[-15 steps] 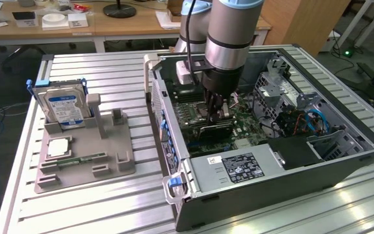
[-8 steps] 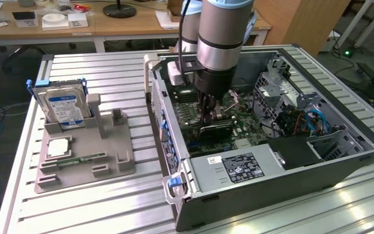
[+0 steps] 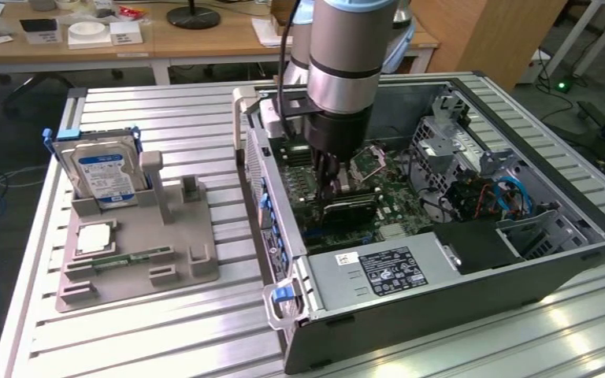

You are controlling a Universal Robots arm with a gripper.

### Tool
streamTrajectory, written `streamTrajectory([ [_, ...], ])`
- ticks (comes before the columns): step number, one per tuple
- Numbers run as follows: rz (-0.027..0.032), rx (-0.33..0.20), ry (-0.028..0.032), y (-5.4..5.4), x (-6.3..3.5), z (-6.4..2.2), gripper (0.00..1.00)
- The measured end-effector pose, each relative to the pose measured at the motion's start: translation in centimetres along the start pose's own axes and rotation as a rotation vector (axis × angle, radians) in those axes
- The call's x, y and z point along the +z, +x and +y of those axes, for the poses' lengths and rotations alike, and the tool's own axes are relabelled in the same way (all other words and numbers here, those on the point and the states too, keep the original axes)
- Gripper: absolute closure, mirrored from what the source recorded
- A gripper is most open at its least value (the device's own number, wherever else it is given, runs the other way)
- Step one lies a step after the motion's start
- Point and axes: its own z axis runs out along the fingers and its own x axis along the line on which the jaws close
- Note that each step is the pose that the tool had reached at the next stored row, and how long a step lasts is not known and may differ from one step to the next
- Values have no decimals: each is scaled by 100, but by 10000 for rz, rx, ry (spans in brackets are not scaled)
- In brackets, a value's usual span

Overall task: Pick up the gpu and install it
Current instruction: 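Press down on the gpu until it lock into place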

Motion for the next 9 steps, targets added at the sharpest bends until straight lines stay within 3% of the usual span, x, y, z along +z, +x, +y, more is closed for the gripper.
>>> streamTrajectory([
  [2, 4, 0, -120, 0, -29, -1, 89],
  [4, 11, 0, -297, -1, -48, -2, 89],
  [6, 24, -2, -559, 0, -53, -2, 89],
  [9, 52, -7, -1089, 0, -55, -2, 89],
])
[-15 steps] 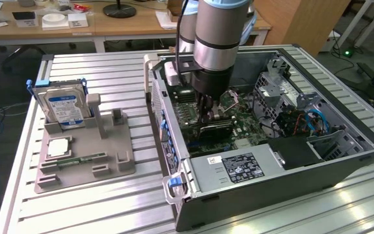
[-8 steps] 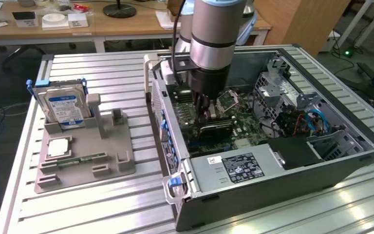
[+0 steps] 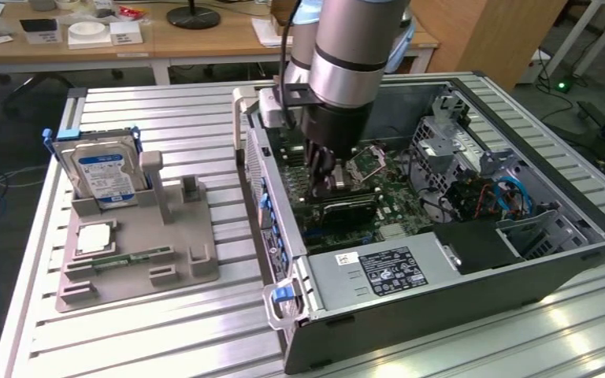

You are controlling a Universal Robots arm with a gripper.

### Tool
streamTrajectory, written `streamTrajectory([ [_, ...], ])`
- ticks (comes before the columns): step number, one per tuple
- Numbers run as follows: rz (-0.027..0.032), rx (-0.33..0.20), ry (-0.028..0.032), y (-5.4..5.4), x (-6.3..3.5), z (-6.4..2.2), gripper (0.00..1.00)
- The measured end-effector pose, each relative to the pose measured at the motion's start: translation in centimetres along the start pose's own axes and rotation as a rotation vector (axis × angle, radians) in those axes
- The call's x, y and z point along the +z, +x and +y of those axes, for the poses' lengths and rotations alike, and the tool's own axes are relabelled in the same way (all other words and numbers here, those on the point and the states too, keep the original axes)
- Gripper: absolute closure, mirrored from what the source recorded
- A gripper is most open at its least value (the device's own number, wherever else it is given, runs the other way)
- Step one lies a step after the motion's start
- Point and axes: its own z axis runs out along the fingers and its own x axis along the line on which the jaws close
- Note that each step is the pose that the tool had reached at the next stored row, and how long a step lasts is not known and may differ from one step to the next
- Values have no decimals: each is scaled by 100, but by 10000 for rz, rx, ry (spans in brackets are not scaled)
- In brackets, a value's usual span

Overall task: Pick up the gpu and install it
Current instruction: 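Press down on the gpu until it lock into place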

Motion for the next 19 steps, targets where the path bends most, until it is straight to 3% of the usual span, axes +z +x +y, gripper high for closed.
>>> streamTrajectory([
  [4, 34, -6, -720, 0, -8, -2, 89],
  [8, 56, -11, -1225, -1, -48, -17, 89],
  [13, 100, -15, -2121, -5, -54, -92, 89],
  [14, 108, -16, -2274, -5, -55, -109, 89],
  [15, 110, -16, -2334, -6, -53, -115, 89],
  [19, 110, -16, -2346, -6, -48, -115, 89],
])
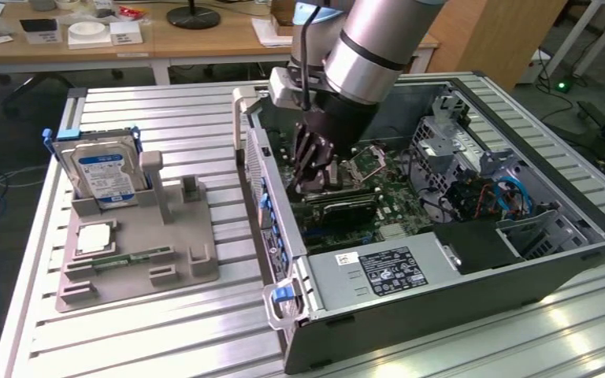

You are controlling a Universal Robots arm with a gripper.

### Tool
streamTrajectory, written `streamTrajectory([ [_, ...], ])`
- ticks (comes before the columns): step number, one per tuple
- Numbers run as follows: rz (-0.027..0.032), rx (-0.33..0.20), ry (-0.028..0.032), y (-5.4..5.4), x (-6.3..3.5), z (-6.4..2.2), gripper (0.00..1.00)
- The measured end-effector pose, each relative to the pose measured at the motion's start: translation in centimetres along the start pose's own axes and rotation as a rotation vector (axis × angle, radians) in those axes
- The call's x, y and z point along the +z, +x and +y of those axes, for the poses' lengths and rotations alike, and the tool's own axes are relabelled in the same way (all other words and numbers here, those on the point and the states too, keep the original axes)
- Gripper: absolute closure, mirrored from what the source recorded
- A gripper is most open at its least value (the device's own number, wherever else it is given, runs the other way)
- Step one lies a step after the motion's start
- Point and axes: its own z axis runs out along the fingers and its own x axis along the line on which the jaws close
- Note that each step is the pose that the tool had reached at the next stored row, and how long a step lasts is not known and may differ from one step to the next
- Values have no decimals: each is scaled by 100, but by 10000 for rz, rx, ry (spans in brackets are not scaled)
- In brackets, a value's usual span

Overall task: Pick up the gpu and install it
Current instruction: 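Press down on the gpu until it lock into place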

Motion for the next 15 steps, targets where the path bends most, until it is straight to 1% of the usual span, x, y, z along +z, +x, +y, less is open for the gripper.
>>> streamTrajectory([
  [7, 13, -34, -32, 1, 43, 11, 89],
  [11, 4, -46, -36, -1, 35, -19, 89],
  [15, -22, -81, -43, -3, 14, -43, 89],
])
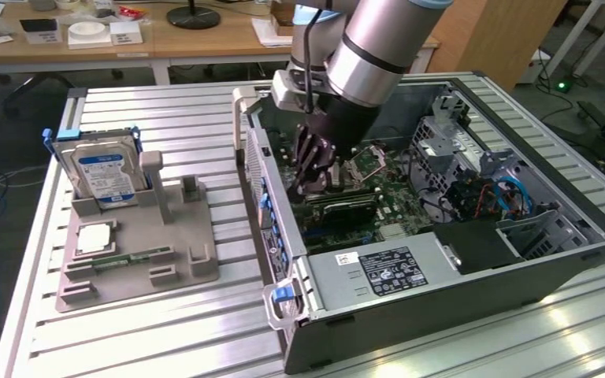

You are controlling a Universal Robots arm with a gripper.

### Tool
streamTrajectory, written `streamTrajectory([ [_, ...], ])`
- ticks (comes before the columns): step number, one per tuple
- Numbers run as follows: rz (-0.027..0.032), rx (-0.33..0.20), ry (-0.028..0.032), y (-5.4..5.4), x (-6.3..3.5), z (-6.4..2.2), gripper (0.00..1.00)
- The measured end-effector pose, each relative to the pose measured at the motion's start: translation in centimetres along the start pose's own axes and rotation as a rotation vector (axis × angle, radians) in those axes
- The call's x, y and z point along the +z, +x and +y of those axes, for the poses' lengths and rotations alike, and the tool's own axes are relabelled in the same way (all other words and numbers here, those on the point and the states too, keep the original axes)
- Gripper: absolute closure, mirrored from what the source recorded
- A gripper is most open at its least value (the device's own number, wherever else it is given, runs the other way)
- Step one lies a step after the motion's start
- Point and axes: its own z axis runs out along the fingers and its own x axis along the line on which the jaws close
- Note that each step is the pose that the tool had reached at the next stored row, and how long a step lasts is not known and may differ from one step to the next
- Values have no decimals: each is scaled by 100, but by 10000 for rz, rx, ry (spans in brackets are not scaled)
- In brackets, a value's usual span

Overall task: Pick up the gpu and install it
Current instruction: 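Press down on the gpu until it lock into place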

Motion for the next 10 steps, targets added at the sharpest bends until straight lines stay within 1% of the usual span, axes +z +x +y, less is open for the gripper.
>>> streamTrajectory([
  [2, -5, -7, -38, -5, -19, 4, 89],
  [4, -2, -18, -98, -12, -34, 7, 89],
  [6, 1, -23, -173, -15, -45, 10, 89],
  [10, 3, -22, -263, -21, -49, 13, 89],
])
